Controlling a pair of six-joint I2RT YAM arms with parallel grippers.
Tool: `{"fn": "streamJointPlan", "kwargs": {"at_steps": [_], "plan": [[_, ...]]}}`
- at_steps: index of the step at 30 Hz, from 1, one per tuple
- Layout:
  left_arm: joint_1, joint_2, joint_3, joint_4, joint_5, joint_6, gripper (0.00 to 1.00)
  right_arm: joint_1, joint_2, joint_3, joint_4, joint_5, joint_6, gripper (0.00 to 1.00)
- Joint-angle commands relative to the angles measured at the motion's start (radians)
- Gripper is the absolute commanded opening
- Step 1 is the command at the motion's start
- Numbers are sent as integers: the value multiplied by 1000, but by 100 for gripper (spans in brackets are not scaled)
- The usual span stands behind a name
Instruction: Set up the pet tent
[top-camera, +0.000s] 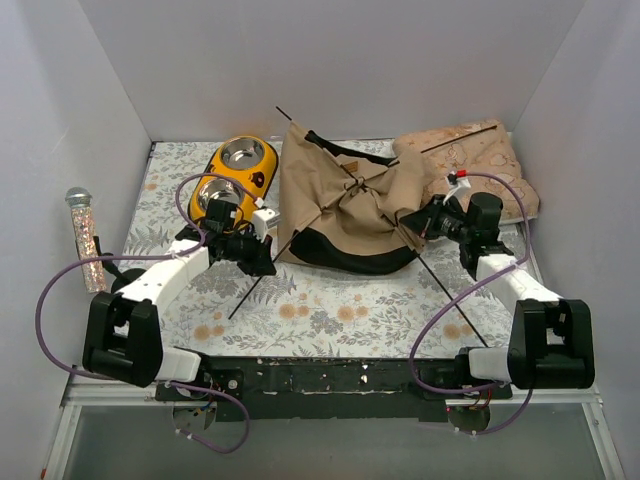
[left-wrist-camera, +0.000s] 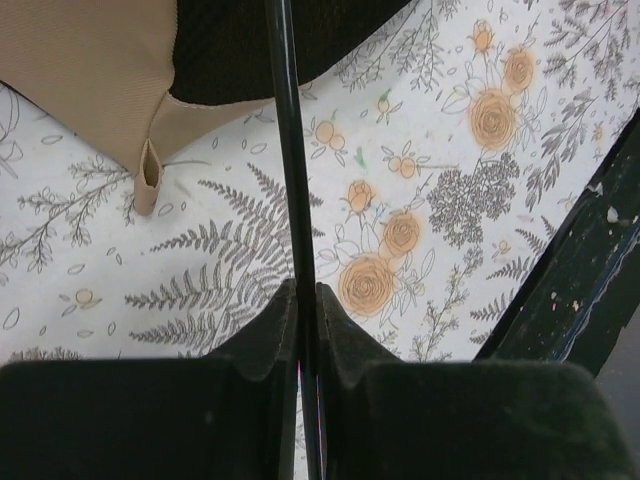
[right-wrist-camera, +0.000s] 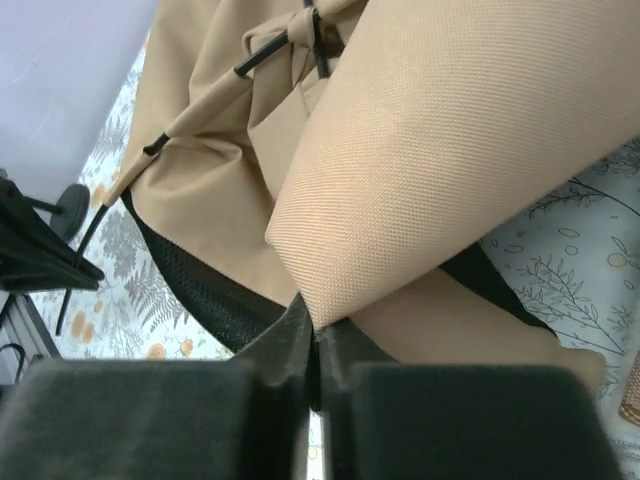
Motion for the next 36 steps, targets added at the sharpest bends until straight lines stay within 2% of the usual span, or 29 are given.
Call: {"fn": "streamJointPlan", "kwargs": {"at_steps": [1, 3, 4, 5, 6, 8, 10, 12, 14, 16, 18, 22, 29, 36], "plan": [[-21, 15, 53, 156, 93, -71, 0, 27, 38, 138, -133, -43, -164, 19], [-20, -16, 39, 170, 66, -77, 0, 27, 63, 240, -306, -49, -345, 56], [-20, -34, 28, 172, 43, -73, 0, 27, 81, 311, -406, -46, -434, 69], [-20, -51, 16, 164, 17, -66, 0, 27, 95, 372, -542, -43, -540, 76], [-18, -67, 10, 146, -23, -51, 2, 27, 106, 429, -638, -28, -608, 81], [6, -85, -7, 97, -42, 1, 16, 27, 126, 515, -760, -8, -733, 84], [57, -103, -19, 19, 3, 77, 51, 29, 156, 615, -906, 8, -870, 86], [133, -120, -26, -44, 76, 137, 75, 36, 193, 710, -1015, 43, -971, 88], [231, -128, -21, -108, 154, 214, 81, 53, 213, 764, -1048, 136, -1001, 89], [329, -117, -7, -168, 196, 263, 84, 81, 221, 788, -1063, 220, -1067, 89], [394, -96, 17, -277, 242, 382, 87, 111, 209, 796, -1048, 256, -1090, 90], [430, -58, 16, -403, 244, 507, 93, 245, 180, 789, -993, 287, -1073, 90], [430, -90, -104, -206, 149, 414, 89, 478, 245, 718, -800, 343, -938, 88], [430, -4, -119, -139, 83, 409, 68, 604, 429, 787, -723, 390, -879, 87]]}}
